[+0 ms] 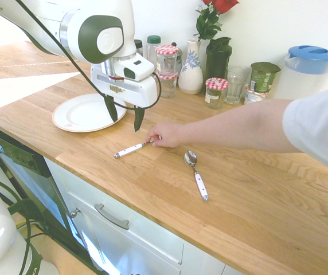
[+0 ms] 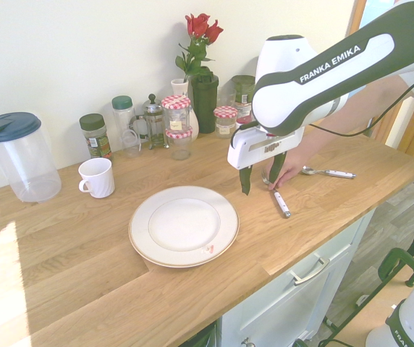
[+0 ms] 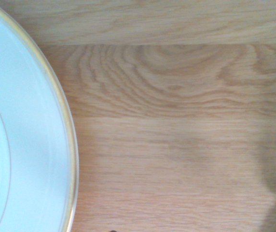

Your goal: Put the fork into the plate

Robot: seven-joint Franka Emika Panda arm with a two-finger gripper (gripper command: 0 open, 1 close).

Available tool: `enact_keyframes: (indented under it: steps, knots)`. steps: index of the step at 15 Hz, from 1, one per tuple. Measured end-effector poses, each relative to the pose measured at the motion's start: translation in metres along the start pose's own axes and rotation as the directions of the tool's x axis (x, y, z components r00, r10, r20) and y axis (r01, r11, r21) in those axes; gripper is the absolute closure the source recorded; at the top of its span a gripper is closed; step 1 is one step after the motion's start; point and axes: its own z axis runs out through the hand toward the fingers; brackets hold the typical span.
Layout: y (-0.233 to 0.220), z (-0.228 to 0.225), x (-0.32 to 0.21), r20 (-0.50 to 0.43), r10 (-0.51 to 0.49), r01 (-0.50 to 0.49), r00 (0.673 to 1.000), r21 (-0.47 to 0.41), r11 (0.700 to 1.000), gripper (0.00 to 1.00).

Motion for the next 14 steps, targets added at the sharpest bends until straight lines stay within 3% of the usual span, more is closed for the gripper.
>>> enact_keyframes:
  steps: [4,9,14]
  knots:
    - [0.002,0.005,0.01,-0.006,0.017,-0.018,1.0,-0.021,1.0,0.0]
    - [0.007,-0.007,0.046,-0.083,0.119,-0.121,0.989,-0.022,0.992,0.0]
    - [0.042,-0.013,0.083,-0.156,0.22,-0.231,0.963,-0.053,0.972,0.0]
